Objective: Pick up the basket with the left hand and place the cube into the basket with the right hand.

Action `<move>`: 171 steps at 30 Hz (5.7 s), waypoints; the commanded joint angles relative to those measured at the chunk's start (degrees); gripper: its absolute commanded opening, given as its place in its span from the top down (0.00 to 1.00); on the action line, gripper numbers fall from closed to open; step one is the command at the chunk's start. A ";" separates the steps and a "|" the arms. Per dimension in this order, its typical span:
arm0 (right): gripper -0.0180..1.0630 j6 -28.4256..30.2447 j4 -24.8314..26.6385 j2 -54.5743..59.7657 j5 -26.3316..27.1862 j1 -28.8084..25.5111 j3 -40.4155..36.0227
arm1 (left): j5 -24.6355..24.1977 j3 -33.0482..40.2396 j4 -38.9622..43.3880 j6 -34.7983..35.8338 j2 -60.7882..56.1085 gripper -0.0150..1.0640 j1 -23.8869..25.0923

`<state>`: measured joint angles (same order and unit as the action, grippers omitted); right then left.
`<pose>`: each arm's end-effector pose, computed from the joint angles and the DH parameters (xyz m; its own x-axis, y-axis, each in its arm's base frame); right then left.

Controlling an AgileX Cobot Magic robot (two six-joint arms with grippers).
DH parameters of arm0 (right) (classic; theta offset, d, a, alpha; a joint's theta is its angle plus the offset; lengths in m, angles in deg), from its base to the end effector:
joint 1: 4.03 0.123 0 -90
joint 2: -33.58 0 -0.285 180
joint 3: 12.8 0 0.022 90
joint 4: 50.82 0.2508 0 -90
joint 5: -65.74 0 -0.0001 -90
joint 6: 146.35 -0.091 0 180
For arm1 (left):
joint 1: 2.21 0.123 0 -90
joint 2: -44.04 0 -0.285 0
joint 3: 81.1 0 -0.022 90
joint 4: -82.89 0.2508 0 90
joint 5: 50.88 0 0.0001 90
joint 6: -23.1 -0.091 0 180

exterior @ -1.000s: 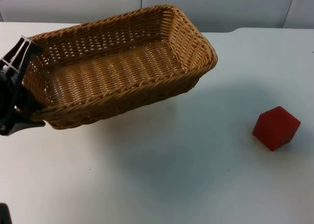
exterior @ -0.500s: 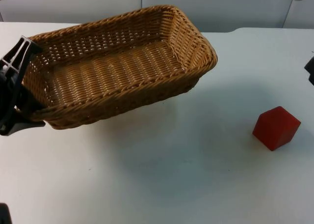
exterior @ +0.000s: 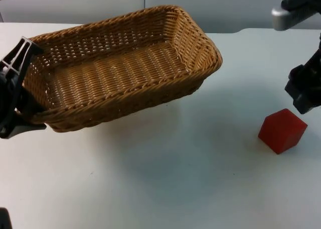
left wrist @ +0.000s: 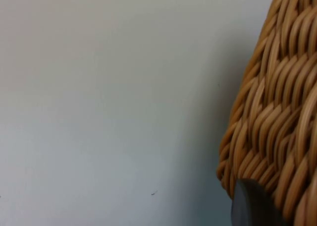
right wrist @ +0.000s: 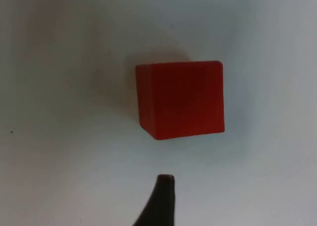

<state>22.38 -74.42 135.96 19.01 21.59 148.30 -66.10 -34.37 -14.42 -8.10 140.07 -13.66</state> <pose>0.2897 0.1095 0.2057 -0.8364 -0.5009 -0.2226 -0.4285 0.8507 -0.3045 0.2450 -0.0739 0.1520 -0.6278 -0.7754 -0.0686 -0.5541 0.5071 -0.6602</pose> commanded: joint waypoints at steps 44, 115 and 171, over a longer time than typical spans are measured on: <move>0.32 7.18 15.84 20.01 11.96 -7.99 4.65 | -1.04 -0.13 -0.23 0.16 -0.77 0.99 -0.35; 0.88 29.01 35.18 27.79 -10.26 6.86 52.60 | -0.92 -0.13 -0.12 0.16 -0.77 0.99 -0.35; 0.99 -0.93 0.79 -19.67 -10.04 -28.72 40.58 | -1.01 -0.13 0.36 0.16 -0.77 0.99 -0.35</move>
<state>21.87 -73.03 119.94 8.27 -4.31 192.88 -65.73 -34.11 -13.33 -8.10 140.07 -13.66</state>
